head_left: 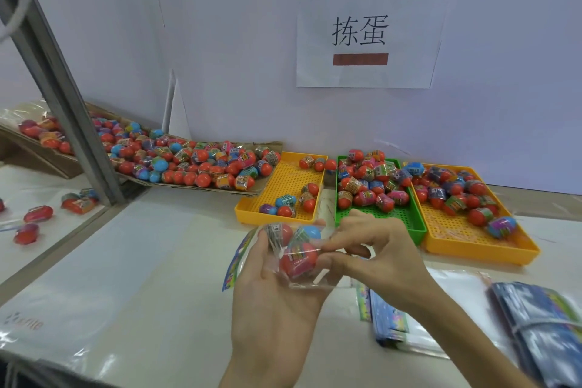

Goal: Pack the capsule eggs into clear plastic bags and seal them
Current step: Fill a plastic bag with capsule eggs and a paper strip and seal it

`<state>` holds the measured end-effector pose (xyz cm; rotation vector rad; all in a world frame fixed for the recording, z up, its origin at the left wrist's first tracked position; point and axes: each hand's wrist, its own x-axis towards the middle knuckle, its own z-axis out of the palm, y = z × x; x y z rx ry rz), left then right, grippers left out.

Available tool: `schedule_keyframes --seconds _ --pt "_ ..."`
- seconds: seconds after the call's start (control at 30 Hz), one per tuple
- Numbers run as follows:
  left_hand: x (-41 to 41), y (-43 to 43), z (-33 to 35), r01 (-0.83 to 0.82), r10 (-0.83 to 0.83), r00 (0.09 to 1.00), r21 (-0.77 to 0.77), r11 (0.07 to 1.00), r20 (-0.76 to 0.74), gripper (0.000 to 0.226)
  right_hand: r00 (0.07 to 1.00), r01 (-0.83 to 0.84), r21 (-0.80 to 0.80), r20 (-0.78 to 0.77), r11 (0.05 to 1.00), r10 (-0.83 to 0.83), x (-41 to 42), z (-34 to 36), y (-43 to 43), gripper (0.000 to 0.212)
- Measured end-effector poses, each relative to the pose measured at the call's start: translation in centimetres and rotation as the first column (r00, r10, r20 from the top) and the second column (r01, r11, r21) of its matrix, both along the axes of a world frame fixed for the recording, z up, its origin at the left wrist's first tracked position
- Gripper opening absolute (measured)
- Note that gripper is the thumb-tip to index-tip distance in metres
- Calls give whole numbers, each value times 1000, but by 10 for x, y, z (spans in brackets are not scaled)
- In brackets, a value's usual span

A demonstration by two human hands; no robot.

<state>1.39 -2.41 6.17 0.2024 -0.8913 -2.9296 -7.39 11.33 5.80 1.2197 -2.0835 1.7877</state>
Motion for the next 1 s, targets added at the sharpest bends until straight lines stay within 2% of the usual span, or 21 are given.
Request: schedule_keyframes --seconds 0.2,0.3,0.37,0.43,0.5,0.6,0.67,0.8,1.0 --pt "-4 -7 -4 28 -25 999 -85 996 32 56 998 37 78 -44 996 -34 0 -4 -2 14" --pt "-4 -9 -7 12 -9 999 -88 996 33 51 976 154 192 -181 969 -120 4 -8 -4 16" --pt "-4 -9 -9 2 -1 1000 -96 995 18 48 944 216 171 -289 961 -161 8 -9 -9 23" --pt "-4 -9 -11 18 -19 1000 -86 996 -7 48 920 251 101 -334 963 -205 12 -9 -14 30" --pt "-4 -6 -12 55 -57 998 -66 996 -24 51 911 293 78 -326 953 -254 12 -10 -18 40" --pt "-6 0 -18 95 -95 995 -19 995 -5 57 958 250 100 -169 963 -231 8 -14 -16 62" --pt "-10 6 -24 107 -107 994 -40 993 6 56 973 216 155 -120 964 -199 6 -15 -12 69" --pt "-16 17 -35 56 -55 998 -58 997 18 33 970 204 303 -191 931 -150 -2 -16 -8 39" --pt "-17 19 -46 16 -16 1000 -30 999 -5 34 955 229 391 -268 891 -128 -5 -27 -10 29"
